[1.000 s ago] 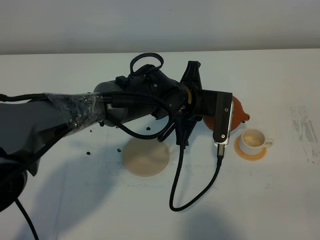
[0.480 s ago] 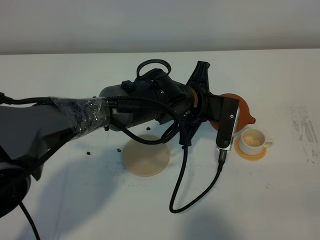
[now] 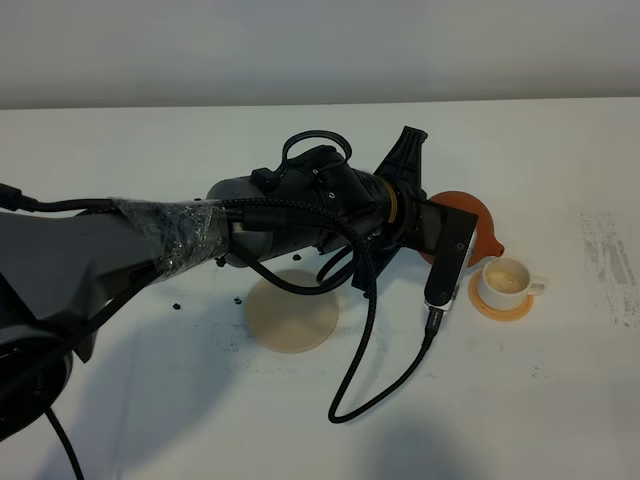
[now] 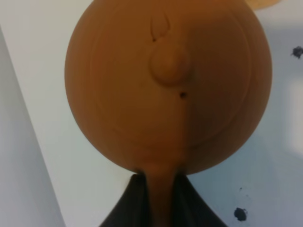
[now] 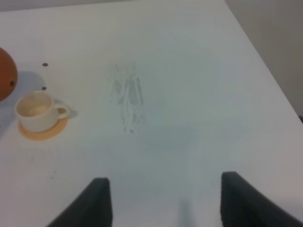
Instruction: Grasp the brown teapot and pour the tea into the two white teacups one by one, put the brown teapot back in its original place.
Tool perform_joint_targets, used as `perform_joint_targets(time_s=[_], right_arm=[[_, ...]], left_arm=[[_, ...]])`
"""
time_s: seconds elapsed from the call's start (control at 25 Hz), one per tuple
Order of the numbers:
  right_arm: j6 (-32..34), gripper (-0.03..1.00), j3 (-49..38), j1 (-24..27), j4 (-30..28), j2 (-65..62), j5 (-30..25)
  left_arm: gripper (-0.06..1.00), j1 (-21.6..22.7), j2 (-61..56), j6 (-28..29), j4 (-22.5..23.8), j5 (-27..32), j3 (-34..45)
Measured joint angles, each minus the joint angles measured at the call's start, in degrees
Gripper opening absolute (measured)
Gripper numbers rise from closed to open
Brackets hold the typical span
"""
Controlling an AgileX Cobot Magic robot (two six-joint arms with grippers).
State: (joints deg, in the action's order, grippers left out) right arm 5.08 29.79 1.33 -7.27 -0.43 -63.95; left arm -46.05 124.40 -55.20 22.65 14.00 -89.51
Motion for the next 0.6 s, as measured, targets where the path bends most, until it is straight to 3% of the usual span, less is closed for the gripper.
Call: perform_joint_targets(time_s=[0.6], right_arm=[[0.0, 0.5, 0.0, 0.0, 0.0, 0.0, 0.0]], left_arm=[[0.1, -0.9, 0.7, 0.0, 7.3, -2.2, 0.0]])
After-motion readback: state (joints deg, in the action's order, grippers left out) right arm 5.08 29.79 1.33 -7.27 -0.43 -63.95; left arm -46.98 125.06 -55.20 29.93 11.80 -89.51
